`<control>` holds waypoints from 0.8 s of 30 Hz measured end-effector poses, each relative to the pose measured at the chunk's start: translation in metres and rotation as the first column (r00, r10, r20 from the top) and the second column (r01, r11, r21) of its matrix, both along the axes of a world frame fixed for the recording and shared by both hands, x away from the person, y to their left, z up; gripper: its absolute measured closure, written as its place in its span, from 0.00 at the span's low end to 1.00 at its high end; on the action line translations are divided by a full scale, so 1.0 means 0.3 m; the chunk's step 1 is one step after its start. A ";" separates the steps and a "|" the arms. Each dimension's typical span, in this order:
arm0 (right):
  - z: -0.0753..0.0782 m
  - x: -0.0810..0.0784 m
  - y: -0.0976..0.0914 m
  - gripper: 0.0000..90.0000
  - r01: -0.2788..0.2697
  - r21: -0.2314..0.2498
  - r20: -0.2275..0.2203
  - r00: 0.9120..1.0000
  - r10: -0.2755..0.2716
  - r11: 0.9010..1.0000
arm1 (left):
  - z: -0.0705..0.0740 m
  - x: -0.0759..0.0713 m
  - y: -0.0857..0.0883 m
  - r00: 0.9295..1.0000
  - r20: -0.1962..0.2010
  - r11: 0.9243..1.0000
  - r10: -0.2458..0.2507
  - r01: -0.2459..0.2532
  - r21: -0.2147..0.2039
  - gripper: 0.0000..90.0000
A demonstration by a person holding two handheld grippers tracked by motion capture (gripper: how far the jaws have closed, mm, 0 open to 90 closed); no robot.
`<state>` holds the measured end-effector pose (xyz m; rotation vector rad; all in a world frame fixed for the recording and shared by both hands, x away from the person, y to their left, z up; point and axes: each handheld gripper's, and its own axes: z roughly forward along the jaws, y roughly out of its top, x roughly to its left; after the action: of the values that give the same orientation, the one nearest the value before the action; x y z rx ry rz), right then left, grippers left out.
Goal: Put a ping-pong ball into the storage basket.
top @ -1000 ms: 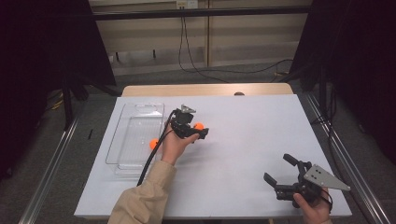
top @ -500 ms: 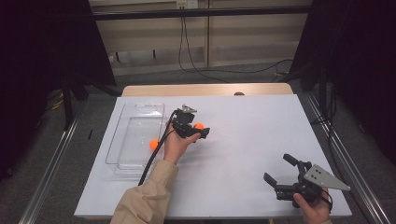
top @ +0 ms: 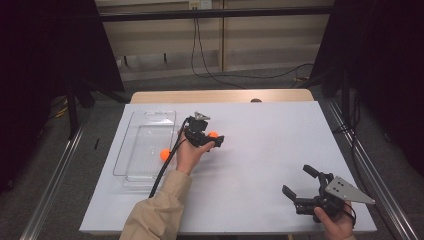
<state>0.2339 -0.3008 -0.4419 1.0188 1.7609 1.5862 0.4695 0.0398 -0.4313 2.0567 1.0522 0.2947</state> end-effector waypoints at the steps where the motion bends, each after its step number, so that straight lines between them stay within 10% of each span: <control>1: 0.000 0.000 0.000 0.01 0.000 0.000 0.000 1.000 0.000 1.000 | -0.001 0.001 0.001 1.000 0.000 1.000 -0.001 0.001 0.006 0.09; 24: 0.000 0.000 0.001 0.01 -0.001 0.000 0.000 1.000 0.001 1.000 | -0.029 0.020 0.001 1.000 -0.001 1.000 0.025 -0.025 0.004 0.14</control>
<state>0.2339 -0.3006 -0.4419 1.0178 1.7619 1.5869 0.4755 0.0400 -0.4399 2.0487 1.0789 0.3084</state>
